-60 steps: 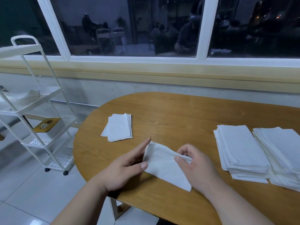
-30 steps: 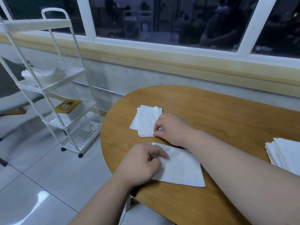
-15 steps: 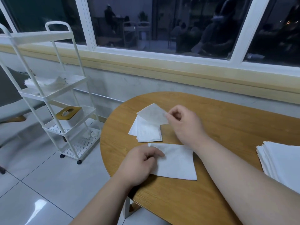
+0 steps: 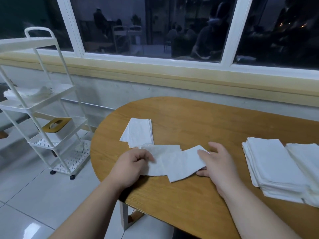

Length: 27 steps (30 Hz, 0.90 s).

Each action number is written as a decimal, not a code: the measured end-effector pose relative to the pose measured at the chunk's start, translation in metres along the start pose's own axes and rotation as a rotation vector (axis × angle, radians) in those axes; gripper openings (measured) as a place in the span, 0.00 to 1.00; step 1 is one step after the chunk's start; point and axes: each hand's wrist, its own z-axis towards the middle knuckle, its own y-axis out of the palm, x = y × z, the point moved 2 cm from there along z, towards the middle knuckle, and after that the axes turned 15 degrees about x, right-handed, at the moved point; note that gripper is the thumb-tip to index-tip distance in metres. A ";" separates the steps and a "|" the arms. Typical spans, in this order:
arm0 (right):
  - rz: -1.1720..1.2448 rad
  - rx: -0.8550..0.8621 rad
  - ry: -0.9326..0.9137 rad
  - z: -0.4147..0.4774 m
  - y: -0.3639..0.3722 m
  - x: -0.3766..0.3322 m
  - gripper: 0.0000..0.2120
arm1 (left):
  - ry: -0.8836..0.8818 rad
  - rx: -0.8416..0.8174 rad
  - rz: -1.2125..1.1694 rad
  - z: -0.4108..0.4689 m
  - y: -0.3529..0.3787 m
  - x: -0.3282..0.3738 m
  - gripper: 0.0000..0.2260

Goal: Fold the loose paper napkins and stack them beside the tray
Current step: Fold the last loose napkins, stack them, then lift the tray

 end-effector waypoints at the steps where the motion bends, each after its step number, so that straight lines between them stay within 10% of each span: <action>1: -0.075 -0.007 -0.028 -0.002 0.002 -0.003 0.23 | -0.001 -0.005 -0.021 -0.001 0.000 0.001 0.18; 17: 0.638 -0.053 0.117 -0.038 0.028 -0.019 0.18 | 0.144 0.055 -0.106 -0.001 -0.007 0.003 0.26; 27: 0.395 0.012 0.056 -0.053 0.057 -0.004 0.14 | 0.158 0.054 -0.036 -0.002 -0.007 0.004 0.35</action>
